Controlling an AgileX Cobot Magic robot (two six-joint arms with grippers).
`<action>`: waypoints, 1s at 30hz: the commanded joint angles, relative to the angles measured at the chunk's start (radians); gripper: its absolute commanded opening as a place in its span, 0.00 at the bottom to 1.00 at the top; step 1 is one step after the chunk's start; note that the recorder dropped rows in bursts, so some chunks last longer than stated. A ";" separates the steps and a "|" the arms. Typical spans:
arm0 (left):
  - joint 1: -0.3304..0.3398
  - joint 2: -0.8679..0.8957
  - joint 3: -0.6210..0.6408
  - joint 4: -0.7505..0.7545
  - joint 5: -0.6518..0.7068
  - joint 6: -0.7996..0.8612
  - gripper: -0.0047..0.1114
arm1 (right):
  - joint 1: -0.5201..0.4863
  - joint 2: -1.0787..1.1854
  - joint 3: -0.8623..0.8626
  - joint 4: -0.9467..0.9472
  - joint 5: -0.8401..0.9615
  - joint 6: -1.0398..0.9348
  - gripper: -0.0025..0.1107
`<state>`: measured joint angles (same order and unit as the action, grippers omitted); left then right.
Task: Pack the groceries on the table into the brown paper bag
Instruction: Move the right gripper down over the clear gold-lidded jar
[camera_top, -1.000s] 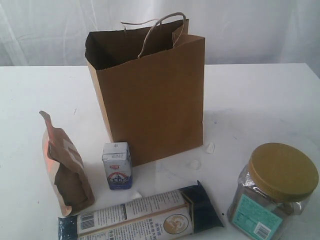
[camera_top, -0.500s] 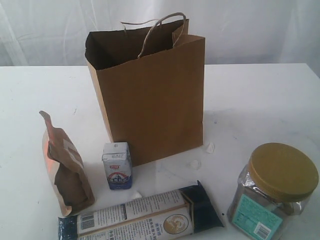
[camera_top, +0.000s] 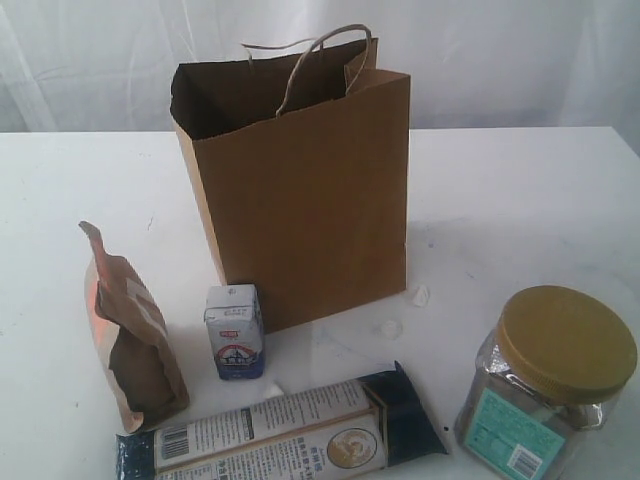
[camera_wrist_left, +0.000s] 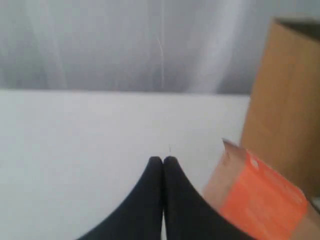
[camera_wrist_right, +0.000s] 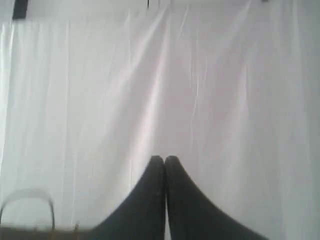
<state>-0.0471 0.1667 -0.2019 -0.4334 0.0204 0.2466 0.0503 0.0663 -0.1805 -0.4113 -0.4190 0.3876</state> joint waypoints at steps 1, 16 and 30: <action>-0.007 0.001 -0.009 -0.015 -0.252 -0.013 0.04 | 0.001 0.195 -0.302 0.068 -0.139 -0.071 0.02; -0.006 -0.003 0.004 0.007 0.186 -0.006 0.04 | 0.001 1.068 -0.818 0.008 1.344 -0.541 0.02; -0.006 -0.003 0.101 0.037 0.184 -0.087 0.04 | 0.160 1.139 -0.888 0.719 1.612 -1.083 0.91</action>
<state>-0.0471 0.1667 -0.1078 -0.3923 0.1961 0.1669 0.1903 1.2040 -1.0655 0.3110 1.2092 -0.6831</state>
